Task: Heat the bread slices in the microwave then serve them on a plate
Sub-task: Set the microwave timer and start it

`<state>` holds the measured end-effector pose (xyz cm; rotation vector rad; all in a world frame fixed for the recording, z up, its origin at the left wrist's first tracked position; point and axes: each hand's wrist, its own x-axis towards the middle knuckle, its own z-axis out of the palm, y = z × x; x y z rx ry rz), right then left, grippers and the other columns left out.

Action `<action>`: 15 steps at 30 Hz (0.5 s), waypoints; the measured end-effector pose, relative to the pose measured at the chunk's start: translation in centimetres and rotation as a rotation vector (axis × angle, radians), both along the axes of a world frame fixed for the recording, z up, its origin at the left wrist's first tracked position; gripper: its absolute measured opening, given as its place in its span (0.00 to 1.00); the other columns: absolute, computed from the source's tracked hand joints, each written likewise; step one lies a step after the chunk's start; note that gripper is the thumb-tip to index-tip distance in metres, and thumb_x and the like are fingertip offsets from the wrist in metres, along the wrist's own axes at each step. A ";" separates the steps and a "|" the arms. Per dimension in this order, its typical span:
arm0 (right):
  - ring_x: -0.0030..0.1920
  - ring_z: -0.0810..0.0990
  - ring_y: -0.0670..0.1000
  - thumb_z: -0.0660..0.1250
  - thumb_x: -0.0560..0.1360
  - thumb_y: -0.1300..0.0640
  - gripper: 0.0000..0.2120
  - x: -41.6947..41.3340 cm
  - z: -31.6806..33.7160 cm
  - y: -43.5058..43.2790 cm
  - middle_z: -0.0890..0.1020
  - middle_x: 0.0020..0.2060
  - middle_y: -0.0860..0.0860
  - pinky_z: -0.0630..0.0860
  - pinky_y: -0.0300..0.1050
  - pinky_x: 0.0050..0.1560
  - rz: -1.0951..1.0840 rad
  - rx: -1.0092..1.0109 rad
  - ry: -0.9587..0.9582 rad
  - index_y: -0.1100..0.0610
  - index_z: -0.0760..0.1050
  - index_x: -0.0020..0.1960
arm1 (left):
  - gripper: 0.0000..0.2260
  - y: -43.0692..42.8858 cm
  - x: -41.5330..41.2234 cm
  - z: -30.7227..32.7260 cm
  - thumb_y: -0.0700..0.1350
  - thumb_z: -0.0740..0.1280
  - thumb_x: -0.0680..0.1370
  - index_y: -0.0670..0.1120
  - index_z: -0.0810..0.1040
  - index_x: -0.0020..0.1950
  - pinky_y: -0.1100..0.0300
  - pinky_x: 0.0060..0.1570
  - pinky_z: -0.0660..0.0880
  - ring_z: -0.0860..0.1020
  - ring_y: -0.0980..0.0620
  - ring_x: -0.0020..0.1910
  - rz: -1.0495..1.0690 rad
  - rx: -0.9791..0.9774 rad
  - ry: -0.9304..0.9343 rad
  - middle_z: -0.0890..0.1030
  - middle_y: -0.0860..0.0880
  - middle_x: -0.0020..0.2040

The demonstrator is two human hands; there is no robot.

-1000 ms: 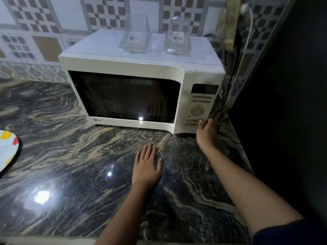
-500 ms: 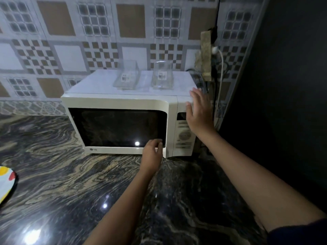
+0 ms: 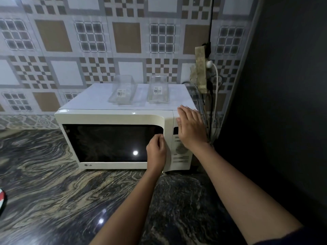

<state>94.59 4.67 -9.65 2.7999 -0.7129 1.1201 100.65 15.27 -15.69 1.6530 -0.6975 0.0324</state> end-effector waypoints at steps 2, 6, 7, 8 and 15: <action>0.64 0.74 0.57 0.48 0.79 0.53 0.23 0.0 0.0 0.0 0.76 0.63 0.57 0.67 0.55 0.68 -0.004 0.005 0.000 0.62 0.72 0.65 | 0.09 -0.3 -0.5 0.3 0.40 0.56 0.80 0.45 0.73 0.43 0.68 0.32 0.64 0.68 0.58 0.32 0.007 -0.032 0.028 0.73 0.52 0.34; 0.64 0.73 0.57 0.47 0.79 0.52 0.23 -0.1 0.1 0.0 0.76 0.64 0.56 0.66 0.54 0.68 -0.011 0.006 0.025 0.61 0.71 0.66 | 0.10 -0.5 -1.1 0.2 0.41 0.56 0.81 0.44 0.72 0.42 0.68 0.30 0.63 0.66 0.58 0.30 0.010 -0.073 0.069 0.70 0.52 0.32; 0.65 0.73 0.57 0.47 0.79 0.52 0.23 -0.1 0.1 0.0 0.76 0.64 0.56 0.65 0.54 0.69 -0.012 0.005 0.030 0.61 0.71 0.66 | 0.10 -0.5 -1.2 0.2 0.41 0.56 0.81 0.43 0.72 0.42 0.68 0.30 0.63 0.65 0.58 0.30 0.004 -0.079 0.078 0.70 0.52 0.32; 0.65 0.73 0.56 0.47 0.79 0.52 0.24 -0.1 0.1 0.0 0.75 0.64 0.56 0.65 0.54 0.69 -0.013 0.007 0.034 0.61 0.70 0.66 | 0.09 -0.4 -1.3 0.2 0.41 0.56 0.81 0.43 0.72 0.42 0.68 0.30 0.64 0.66 0.58 0.30 -0.004 -0.080 0.084 0.70 0.52 0.32; 0.69 0.68 0.55 0.41 0.77 0.48 0.29 -0.4 0.6 0.1 0.72 0.68 0.54 0.58 0.52 0.72 -0.011 0.026 0.082 0.59 0.67 0.69 | 0.07 0.1 -0.8 0.2 0.45 0.62 0.79 0.44 0.71 0.42 0.69 0.30 0.65 0.66 0.58 0.31 -0.069 -0.028 0.087 0.70 0.53 0.32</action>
